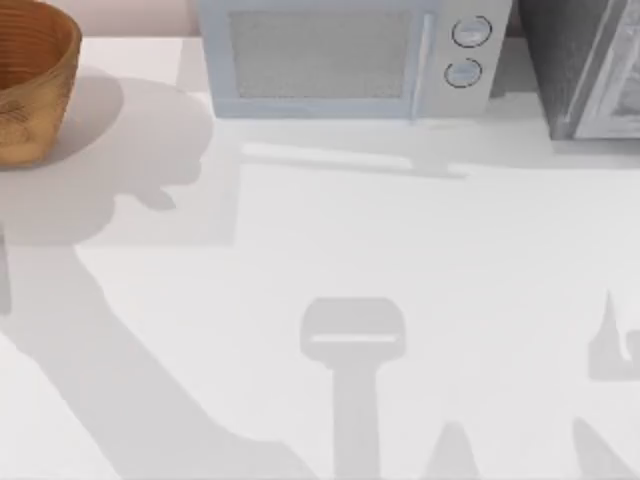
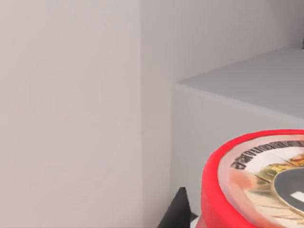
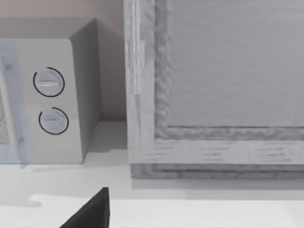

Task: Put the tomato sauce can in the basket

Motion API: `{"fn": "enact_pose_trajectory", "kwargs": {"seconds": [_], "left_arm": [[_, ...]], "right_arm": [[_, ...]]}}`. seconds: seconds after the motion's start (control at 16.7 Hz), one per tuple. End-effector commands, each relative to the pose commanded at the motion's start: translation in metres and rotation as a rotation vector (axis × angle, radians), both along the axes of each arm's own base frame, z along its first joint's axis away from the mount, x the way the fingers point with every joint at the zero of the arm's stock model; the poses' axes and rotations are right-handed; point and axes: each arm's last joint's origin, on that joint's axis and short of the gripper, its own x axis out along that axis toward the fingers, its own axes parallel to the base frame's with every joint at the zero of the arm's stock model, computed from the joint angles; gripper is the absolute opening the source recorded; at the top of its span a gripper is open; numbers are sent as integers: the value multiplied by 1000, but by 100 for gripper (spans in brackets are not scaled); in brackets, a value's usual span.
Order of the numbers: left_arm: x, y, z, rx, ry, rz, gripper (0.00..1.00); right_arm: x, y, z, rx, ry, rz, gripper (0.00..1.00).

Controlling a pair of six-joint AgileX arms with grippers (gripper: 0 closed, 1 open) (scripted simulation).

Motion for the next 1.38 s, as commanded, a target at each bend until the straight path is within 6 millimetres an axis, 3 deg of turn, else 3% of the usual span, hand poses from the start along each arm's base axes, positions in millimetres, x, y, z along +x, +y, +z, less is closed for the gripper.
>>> {"fn": "enact_pose_trajectory", "kwargs": {"seconds": [0.24,1.02,1.38], "left_arm": [[2,-3,-1,0,0,0,0],[2,-3,-1,0,0,0,98],[2,-3,-1,0,0,0,100]], "right_arm": [[0,0,0,0,0,0,100],[0,0,0,0,0,0,100],[0,0,0,0,0,0,100]]}}
